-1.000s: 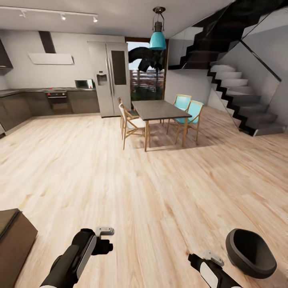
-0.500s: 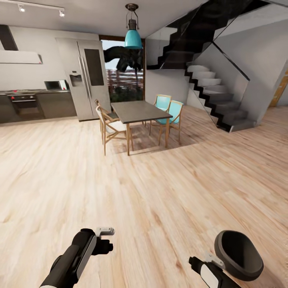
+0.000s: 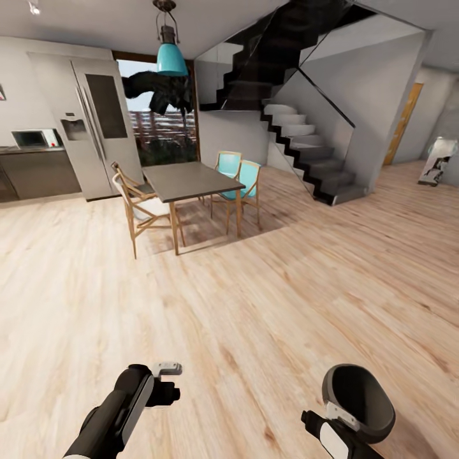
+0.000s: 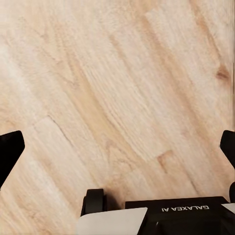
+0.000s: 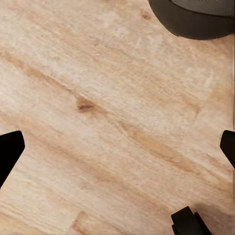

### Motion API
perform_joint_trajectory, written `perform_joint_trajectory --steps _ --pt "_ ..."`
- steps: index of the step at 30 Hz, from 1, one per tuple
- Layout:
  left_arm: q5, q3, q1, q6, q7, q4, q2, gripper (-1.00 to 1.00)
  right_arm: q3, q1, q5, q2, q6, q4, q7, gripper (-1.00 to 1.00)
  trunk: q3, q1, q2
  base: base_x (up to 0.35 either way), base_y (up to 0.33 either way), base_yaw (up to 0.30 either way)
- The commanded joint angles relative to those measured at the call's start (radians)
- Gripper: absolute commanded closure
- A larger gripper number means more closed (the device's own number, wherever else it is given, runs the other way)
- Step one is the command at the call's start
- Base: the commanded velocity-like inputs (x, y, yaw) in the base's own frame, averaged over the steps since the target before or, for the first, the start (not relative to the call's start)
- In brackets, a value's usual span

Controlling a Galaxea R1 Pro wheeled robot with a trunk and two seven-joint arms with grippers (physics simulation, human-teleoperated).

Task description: Place each of the two pumpkins and all three candles from the living room inside a cabinet in the living room (use any cabinet), then make sure every cabinet is closed, and position the cauldron so it is next to a table in the living room.

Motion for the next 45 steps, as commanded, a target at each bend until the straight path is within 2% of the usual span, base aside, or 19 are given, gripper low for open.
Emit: perform_joint_trajectory --steps 1,20,45 --pt "0.000 0.000 0.000 0.000 0.000 0.000 0.000 -1.00 0.000 0.000 0.000 0.000 0.000 0.000 0.000 -1.00 0.000 0.000 0.000 0.037 0.000 -0.290" --pt "0.000 0.000 0.000 0.000 0.000 0.000 0.000 -1.00 0.000 0.000 -0.001 0.000 0.000 0.000 0.000 -1.00 -0.009 0.000 0.000 0.016 0.010 -0.290" --pt "-0.001 0.000 0.000 -0.001 0.001 0.000 0.002 -1.00 0.000 0.000 -0.001 -0.001 0.000 0.005 0.000 -1.00 -0.014 0.000 0.000 0.239 0.200 -0.290"
